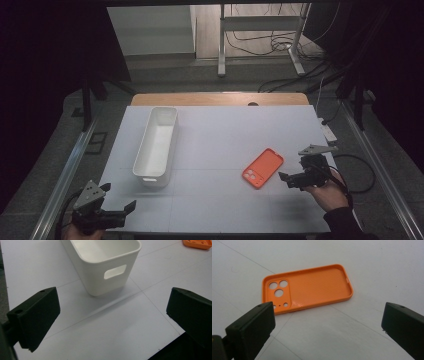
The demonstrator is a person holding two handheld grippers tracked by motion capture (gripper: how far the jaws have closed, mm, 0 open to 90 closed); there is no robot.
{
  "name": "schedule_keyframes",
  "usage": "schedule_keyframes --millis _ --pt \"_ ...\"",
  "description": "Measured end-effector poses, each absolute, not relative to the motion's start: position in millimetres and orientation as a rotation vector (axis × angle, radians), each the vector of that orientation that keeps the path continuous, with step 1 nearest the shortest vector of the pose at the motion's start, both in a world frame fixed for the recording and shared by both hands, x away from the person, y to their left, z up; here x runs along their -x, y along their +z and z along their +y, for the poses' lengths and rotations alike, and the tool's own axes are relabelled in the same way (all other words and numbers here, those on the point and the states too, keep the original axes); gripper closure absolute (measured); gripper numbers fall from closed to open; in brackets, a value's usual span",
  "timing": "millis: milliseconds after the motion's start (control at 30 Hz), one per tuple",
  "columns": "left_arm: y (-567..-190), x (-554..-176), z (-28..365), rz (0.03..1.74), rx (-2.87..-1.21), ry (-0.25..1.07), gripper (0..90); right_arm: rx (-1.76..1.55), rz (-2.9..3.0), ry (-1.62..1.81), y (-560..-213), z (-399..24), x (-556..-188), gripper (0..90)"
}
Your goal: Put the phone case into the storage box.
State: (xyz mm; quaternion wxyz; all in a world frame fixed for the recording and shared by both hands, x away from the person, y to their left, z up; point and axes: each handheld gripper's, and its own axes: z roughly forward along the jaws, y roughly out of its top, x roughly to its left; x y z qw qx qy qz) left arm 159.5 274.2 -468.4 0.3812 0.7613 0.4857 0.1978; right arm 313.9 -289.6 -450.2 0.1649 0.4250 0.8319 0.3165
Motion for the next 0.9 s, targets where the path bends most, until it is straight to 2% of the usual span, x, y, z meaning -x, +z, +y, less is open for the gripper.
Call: schedule_keyframes --millis 900 --pt "-468.5 -159.5 274.2 1.239 -1.945 0.504 0.0 -1.223 2.383 0.839 -453.0 -274.2 -352.6 0.0"
